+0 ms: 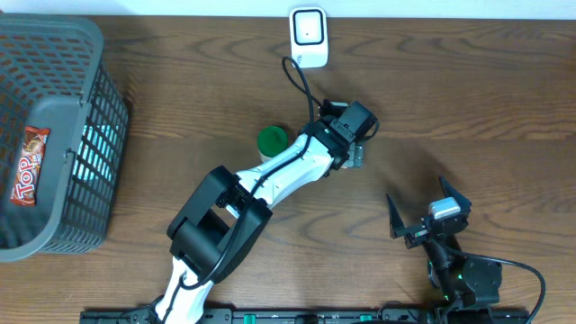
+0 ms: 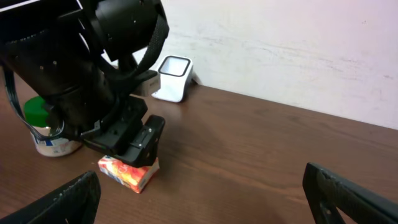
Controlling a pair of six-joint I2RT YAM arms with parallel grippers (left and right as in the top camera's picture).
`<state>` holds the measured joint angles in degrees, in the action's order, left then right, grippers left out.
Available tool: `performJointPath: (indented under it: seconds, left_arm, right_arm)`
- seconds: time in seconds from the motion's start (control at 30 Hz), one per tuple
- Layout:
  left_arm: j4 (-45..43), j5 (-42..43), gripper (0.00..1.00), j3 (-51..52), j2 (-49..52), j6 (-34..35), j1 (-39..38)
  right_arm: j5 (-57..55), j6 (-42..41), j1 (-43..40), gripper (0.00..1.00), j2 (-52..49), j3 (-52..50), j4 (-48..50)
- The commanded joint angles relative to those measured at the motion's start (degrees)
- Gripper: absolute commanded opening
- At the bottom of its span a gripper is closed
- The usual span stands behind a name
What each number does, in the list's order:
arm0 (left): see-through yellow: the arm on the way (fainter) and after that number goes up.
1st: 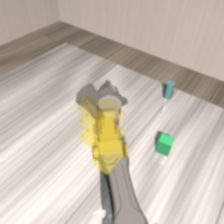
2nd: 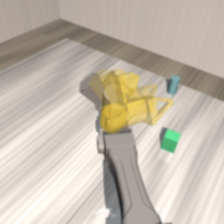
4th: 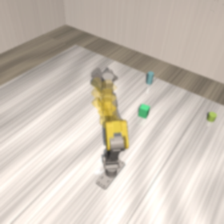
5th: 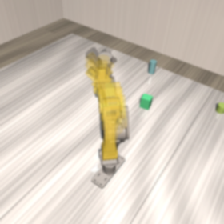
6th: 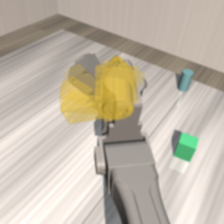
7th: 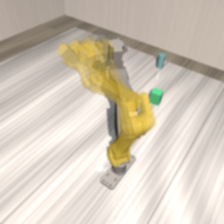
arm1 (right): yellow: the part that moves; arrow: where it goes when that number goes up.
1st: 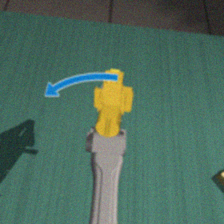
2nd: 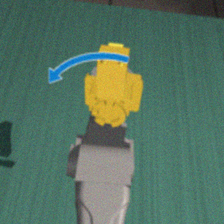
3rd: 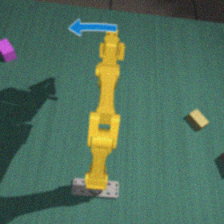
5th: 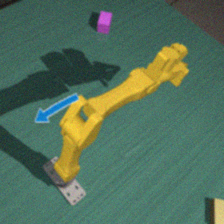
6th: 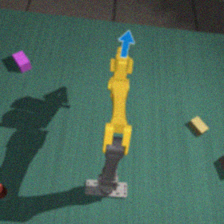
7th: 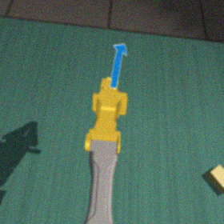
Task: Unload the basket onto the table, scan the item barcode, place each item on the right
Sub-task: 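Carry the orange pack past the scanner and place it on the table, then reach the left gripper into the basket and grasp the mint-green wipes pack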
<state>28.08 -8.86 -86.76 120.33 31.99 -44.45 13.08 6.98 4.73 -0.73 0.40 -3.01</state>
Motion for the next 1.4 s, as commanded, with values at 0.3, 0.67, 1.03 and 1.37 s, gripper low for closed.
performJointPath:
  seconds: [0.3,0.67,1.03,1.37]
  left_arm:
    - [1.4,-2.4,0.98,-11.5,-27.5,-18.7,7.6]
    - [15.8,-13.5,0.98,-11.5,-45.9,-8.6,39.6]
    - [21.9,4.1,0.98,-3.2,-45.2,2.2,73.2]
    - [7.5,21.4,0.98,14.5,-43.4,1.0,85.6]
  right_arm:
    - [-0.1,0.4,0.6,0.99,0.2,-0.1,-0.2]
    - [-0.1,0.4,0.6,0.99,0.2,-0.1,-0.2]
    - [-0.1,0.4,0.6,0.99,0.2,-0.1,-0.2]
    - [-0.1,0.4,0.6,0.99,0.2,-0.1,-0.2]
